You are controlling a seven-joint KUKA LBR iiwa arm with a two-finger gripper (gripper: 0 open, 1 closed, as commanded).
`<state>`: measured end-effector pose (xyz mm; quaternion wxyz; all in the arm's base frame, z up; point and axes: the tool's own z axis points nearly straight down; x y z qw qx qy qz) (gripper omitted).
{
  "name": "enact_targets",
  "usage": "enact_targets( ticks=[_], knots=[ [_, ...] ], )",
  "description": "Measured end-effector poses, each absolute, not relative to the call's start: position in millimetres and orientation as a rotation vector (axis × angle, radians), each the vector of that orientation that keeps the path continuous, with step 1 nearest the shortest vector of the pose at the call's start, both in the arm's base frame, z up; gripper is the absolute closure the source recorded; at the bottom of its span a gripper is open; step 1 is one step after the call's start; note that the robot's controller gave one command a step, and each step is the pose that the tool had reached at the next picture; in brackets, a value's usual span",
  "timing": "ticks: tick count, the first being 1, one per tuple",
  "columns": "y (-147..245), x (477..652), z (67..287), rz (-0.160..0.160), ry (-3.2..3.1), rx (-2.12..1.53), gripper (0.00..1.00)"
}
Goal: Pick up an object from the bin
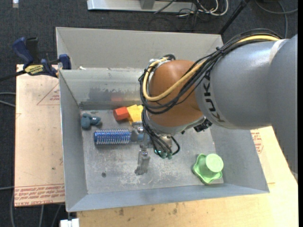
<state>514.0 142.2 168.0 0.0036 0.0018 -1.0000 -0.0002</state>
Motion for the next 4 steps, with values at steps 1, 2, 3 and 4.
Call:
enact_targets(
  ticks=[1,2,3,4],
  knots=[
    [205,560.3,78,-0.006,-3.138,0.270,0.00],
    [232,616.2,74,-0.008,-3.143,0.216,0.00],
    [232,618.4,78,-0.015,-3.155,0.210,1.00],
    [232,628.8,205,-0.007,-3.147,0.213,1.00]
  ],
)
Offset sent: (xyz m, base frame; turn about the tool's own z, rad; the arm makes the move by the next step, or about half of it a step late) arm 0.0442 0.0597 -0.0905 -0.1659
